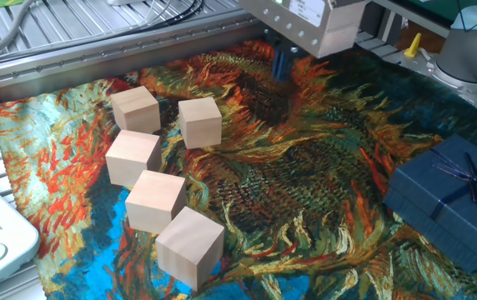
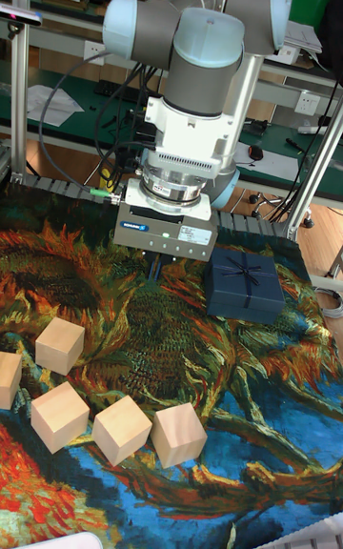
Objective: Stack the blocks in a vertical line of five
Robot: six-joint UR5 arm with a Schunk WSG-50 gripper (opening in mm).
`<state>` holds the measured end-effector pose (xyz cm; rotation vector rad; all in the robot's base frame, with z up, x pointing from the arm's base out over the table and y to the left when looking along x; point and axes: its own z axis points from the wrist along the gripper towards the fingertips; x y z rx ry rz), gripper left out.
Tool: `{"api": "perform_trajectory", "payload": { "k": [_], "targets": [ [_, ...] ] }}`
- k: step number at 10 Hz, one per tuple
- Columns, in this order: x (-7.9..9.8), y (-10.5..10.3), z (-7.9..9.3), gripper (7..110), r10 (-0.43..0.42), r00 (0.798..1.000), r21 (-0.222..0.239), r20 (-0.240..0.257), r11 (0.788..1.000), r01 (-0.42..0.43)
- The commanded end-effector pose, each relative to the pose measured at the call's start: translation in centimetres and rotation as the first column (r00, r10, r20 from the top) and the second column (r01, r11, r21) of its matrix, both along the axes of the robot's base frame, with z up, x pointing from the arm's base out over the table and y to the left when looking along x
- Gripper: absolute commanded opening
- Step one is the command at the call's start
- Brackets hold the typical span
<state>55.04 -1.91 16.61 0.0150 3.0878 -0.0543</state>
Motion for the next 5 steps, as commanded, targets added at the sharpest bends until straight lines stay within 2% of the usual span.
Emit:
{"api": "perform_trajectory", "payload": {
  "k": [1, 2, 4, 5],
  "targets": [
    [0.5, -0.4, 0.2, 7, 0.004, 1.0, -0.014, 0.022, 1.0, -0.004],
    [0.7, 0.1, 0.2, 7, 0.01, 1.0, 0.007, 0.028, 1.0, -0.01],
    [1.9, -0.3, 0.3, 7, -0.001, 0.997, -0.011, 0.079, 1.0, 0.001],
    [1.8, 0.3, 0.3, 7, 0.002, 0.997, 0.015, 0.074, 1.0, -0.003]
  ]
}}
